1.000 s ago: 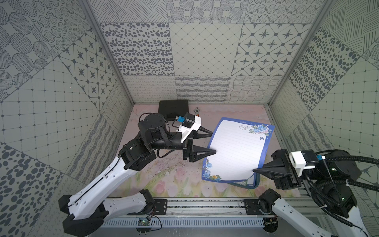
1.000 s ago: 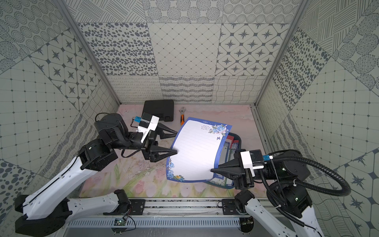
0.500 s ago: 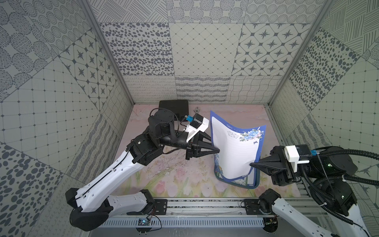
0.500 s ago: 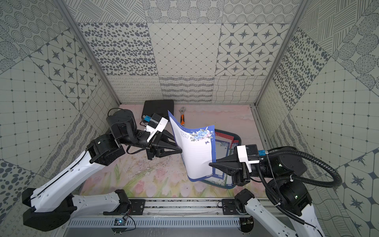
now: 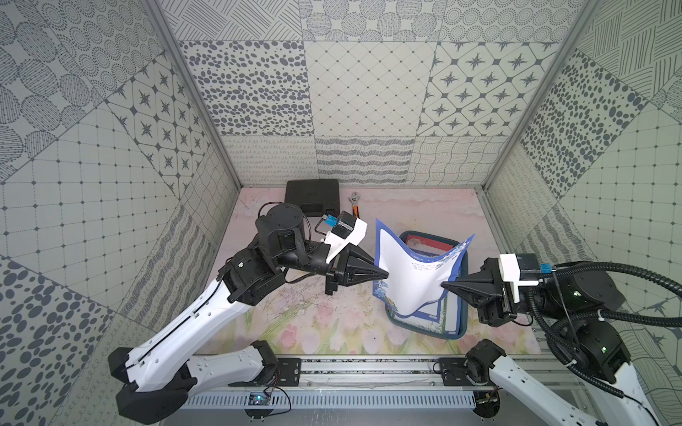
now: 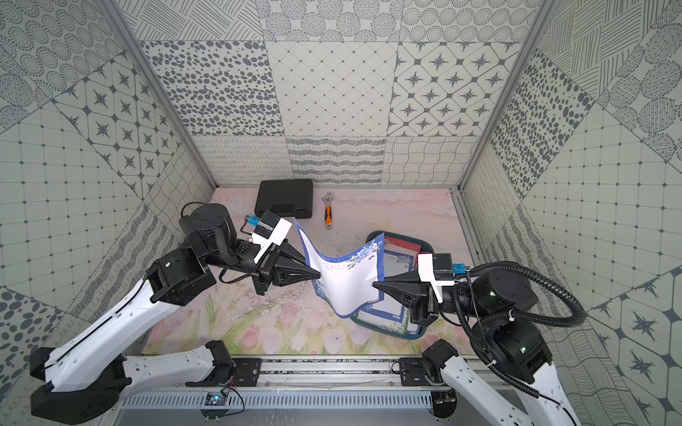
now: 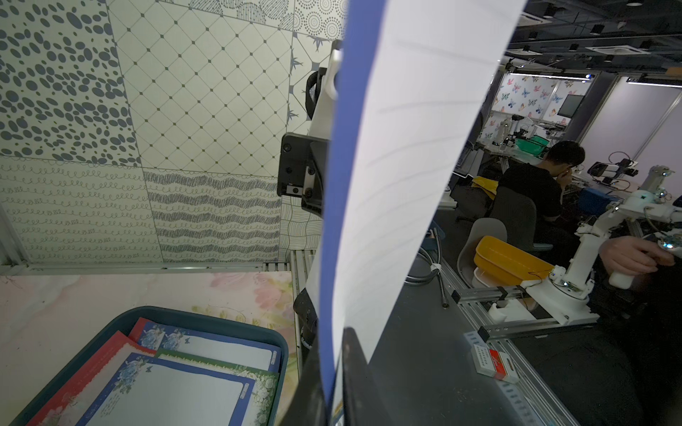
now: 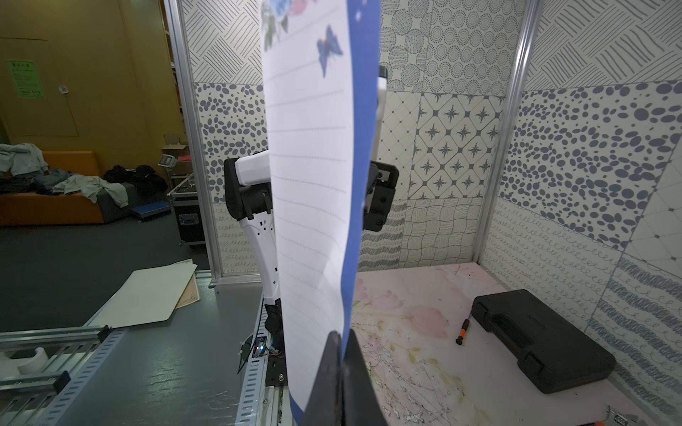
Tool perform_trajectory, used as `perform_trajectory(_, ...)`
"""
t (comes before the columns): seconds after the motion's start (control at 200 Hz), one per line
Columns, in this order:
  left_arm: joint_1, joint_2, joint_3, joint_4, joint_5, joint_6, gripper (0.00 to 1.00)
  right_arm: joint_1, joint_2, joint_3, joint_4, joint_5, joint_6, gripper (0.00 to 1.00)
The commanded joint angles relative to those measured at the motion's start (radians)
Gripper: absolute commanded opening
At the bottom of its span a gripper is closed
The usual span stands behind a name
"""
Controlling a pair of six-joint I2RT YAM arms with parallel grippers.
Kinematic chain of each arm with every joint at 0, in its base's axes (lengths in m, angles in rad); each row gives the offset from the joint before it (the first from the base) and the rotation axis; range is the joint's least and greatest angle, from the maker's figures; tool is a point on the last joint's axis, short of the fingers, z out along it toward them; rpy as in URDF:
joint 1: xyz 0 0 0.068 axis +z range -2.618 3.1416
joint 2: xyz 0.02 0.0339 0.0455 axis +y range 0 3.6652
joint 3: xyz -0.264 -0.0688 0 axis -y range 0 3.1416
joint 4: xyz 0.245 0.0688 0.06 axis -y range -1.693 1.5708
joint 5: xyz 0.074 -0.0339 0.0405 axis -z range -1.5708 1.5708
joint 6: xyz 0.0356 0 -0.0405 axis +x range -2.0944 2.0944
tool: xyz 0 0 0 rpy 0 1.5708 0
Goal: Take out the stationery paper from the storage box
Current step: Place the stationery paper at the center of the board.
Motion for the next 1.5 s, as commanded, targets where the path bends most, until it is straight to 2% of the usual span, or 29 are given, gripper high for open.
perform_trajectory(0.0, -0.006, -0.034, -0.025, 0.06, 0.017, 0.011, 0.08, 0.004, 0.011, -0.007, 0.025, 0.063, -0.028, 0.0)
perform_trajectory(0.14, -0.007, -0.042, -0.045, 0.069, 0.008, 0.009, 0.03, 0.004, 0.028, -0.007, 0.026, 0.068, -0.013, 0.0)
perform_trajectory(0.275, -0.006, -0.043, -0.039, 0.049, -0.031, 0.022, 0.0, 0.004, 0.024, -0.02, 0.037, 0.125, -0.006, 0.02)
perform_trajectory(0.36, -0.006, -0.06, -0.051, 0.056, -0.095, 0.02, 0.0, 0.004, 0.025, -0.034, 0.044, 0.124, -0.007, 0.11)
perform_trajectory(0.485, -0.006, -0.092, -0.079, 0.064, -0.181, 0.018, 0.0, 0.003, 0.048, -0.041, 0.054, 0.096, 0.001, 0.18)
perform_trajectory(0.705, -0.005, -0.132, -0.124, 0.08, -0.29, 0.0, 0.0, 0.004, 0.083, -0.048, 0.118, 0.103, 0.033, 0.2)
perform_trajectory(0.965, -0.003, -0.161, -0.135, 0.025, -0.467, 0.027, 0.0, 0.004, 0.102, -0.058, 0.146, 0.136, 0.024, 0.41)
perform_trajectory(1.051, -0.003, -0.17, -0.124, -0.014, -0.523, 0.038, 0.0, 0.004, 0.105, -0.057, 0.16, 0.157, 0.026, 0.56)
perform_trajectory(1.171, 0.0, -0.158, -0.075, -0.125, -0.579, 0.057, 0.0, 0.004, 0.102, -0.058, 0.176, 0.181, 0.025, 0.86)
perform_trajectory(1.221, 0.004, -0.143, -0.048, -0.17, -0.596, 0.061, 0.0, 0.004, 0.097, -0.063, 0.185, 0.199, 0.023, 0.94)
perform_trajectory(1.291, 0.01, -0.121, -0.008, -0.263, -0.626, 0.056, 0.0, 0.004, 0.094, -0.073, 0.205, 0.235, 0.018, 0.98)
perform_trajectory(1.491, 0.071, -0.05, 0.072, -0.456, -0.637, -0.001, 0.0, 0.004, 0.099, -0.092, 0.282, 0.318, 0.019, 0.98)
